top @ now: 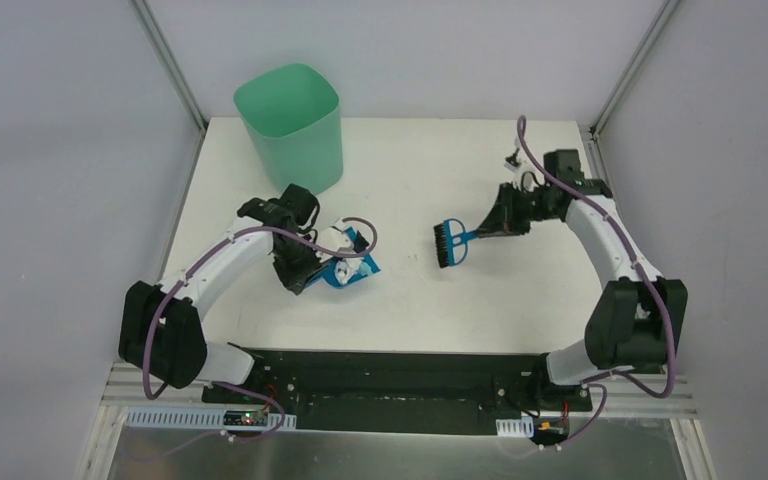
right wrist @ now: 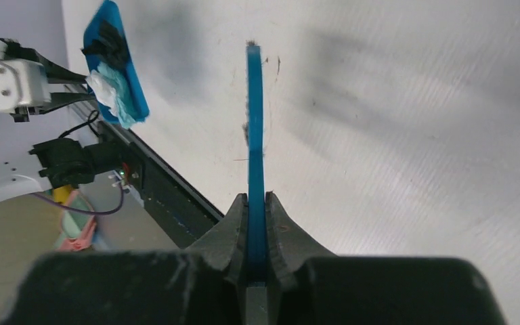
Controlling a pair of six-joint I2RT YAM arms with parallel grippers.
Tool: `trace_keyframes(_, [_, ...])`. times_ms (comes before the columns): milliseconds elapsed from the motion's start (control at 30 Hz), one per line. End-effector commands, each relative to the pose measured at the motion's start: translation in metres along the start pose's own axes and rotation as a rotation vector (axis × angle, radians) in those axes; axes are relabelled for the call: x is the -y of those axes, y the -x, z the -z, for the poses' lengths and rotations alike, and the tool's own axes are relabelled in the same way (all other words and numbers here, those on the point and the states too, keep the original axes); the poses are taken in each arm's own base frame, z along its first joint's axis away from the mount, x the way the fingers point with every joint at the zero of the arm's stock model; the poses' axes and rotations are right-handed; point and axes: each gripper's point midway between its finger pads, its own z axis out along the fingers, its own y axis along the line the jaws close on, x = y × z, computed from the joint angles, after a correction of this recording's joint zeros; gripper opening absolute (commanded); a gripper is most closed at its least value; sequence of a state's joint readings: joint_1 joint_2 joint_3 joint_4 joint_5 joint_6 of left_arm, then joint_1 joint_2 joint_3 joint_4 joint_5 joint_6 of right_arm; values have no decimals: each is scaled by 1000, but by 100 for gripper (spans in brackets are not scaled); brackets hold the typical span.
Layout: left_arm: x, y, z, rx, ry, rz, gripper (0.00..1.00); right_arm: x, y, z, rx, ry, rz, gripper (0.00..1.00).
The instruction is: Sweep away the paper scraps from the table
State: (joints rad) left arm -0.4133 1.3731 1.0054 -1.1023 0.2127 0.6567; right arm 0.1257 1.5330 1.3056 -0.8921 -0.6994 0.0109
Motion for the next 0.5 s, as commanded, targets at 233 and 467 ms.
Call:
trace_keyframes(233, [-7, 61, 77, 215, 59, 40, 1, -9, -15, 8, 175, 468, -36, 0])
trace_keyframes(467, [-30, 92, 144, 326, 186, 88, 2, 15, -17, 3, 121, 509, -153, 0])
